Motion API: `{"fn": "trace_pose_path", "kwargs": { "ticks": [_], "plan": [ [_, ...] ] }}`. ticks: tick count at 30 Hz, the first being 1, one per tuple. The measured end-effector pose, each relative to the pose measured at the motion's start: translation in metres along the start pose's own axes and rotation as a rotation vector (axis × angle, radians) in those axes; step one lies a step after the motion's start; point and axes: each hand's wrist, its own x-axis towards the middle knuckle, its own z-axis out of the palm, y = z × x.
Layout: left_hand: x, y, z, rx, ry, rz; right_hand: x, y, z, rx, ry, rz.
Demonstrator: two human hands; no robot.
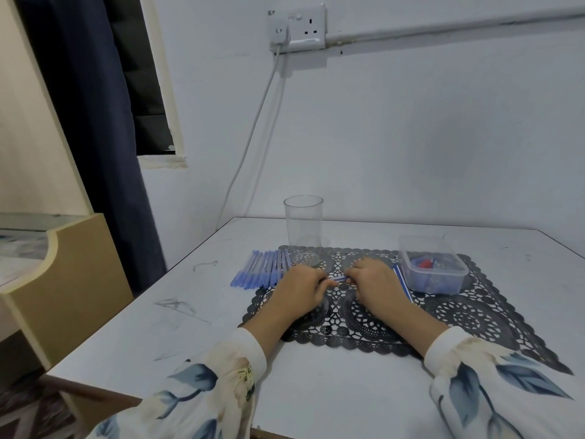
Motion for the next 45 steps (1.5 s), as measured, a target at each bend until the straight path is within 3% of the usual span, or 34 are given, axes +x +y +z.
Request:
{"fn": "trace_pose_path", "kwargs": {
  "ticks": [13,24,45],
  "plan": [
    [-0.001,0.003,-0.012,-0.043,-0.092,-0.079,-0.003,0.000,0.005,0.062,0.163,-0.085],
    [-0.002,0.002,-0.018,-0.194,-0.214,-0.193,-0.005,-0.004,0.002,0.026,0.168,-0.156],
    [-0.005,-0.009,-0.016,-0.024,-0.163,-0.044,-0.003,-0.007,0.004,0.237,0.134,-0.130]
  ]
}}
